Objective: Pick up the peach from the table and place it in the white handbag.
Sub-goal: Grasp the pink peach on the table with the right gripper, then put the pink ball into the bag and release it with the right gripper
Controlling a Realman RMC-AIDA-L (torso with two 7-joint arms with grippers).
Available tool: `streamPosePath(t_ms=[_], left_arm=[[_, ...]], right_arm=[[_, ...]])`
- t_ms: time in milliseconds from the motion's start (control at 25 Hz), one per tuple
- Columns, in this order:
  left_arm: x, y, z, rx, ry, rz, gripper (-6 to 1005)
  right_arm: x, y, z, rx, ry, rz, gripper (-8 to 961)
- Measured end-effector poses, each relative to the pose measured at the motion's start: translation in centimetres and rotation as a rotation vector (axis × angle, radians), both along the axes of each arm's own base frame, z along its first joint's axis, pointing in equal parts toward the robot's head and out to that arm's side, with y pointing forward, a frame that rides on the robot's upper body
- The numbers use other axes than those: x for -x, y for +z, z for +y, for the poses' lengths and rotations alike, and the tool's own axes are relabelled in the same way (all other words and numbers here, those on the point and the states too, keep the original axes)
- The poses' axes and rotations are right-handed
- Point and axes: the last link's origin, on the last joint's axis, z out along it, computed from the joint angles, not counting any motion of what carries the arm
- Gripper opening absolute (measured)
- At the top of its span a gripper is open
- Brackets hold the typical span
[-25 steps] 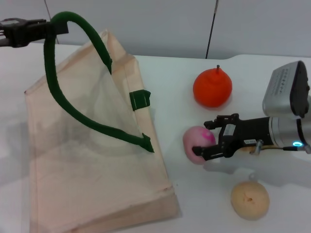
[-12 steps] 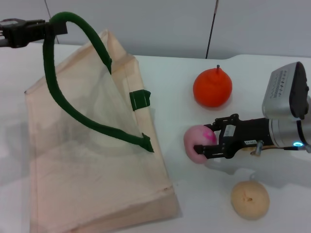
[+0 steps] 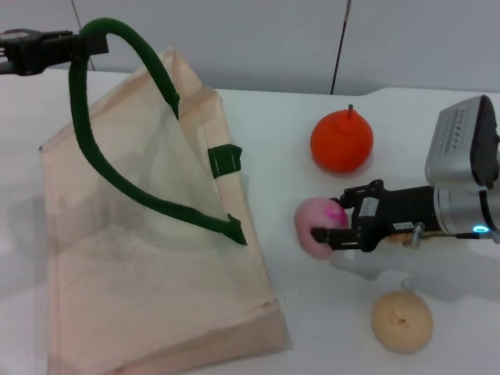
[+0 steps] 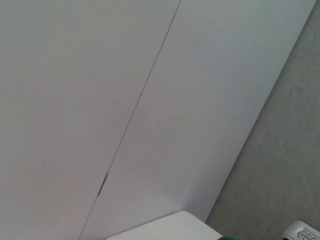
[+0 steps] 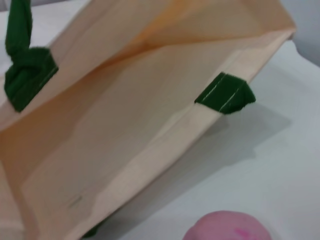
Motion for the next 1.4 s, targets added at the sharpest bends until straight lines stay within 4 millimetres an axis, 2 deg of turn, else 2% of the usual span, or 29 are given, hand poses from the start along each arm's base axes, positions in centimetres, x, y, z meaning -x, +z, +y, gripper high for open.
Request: streamPosePath(t_ms=[360, 520, 600, 720, 760, 880, 960, 1000, 1160, 1400], left_arm=[[0.0, 0.0, 0.0, -0.001, 0.002, 0.001, 161], [0.0, 0.1, 0.0, -0.003, 0.002, 0.003, 162], [0.0, 0.1, 0.0, -0.003, 0.002, 0.003, 163], [-0.3, 0.1, 0.2, -0.002, -0.007, 0.002, 164], [-0.7, 0.1, 0.5, -0.001, -0.018, 0.001, 164], [-1.5, 0.1, 1.0, 0.001, -0.04, 0.0, 165], [-1.8, 0.0, 1.2, 0.004, -0.048, 0.001, 165], [-2.0, 0.0, 1.3, 0.005, -0.053, 0.001, 165], [-2.4, -0.2, 1.5, 0.014, -0.066, -0.002, 166], [-2.9, -0.1, 1.8, 0.015, -0.078, -0.002, 168]], right_arm=[[0.8, 1.5, 1.5, -0.097, -0.028, 0.081, 562], [0.9, 3.0, 2.6, -0.192, -0.075, 0.157, 544], [1.3, 4.1, 3.2, -0.238, -0.095, 0.219, 545], [2.8, 4.8, 3.1, -0.213, -0.056, 0.298, 546], [4.0, 4.8, 2.8, -0.167, -0.01, 0.321, 545], [5.1, 4.3, 2.8, -0.128, 0.031, 0.308, 544], [7.1, 3.0, 2.8, -0.062, 0.096, 0.272, 543], [7.1, 3.0, 2.8, -0.062, 0.096, 0.272, 543], [9.3, 1.4, 2.6, 0.019, 0.16, 0.235, 541], [11.0, 0.1, 2.4, 0.081, 0.206, 0.207, 538]])
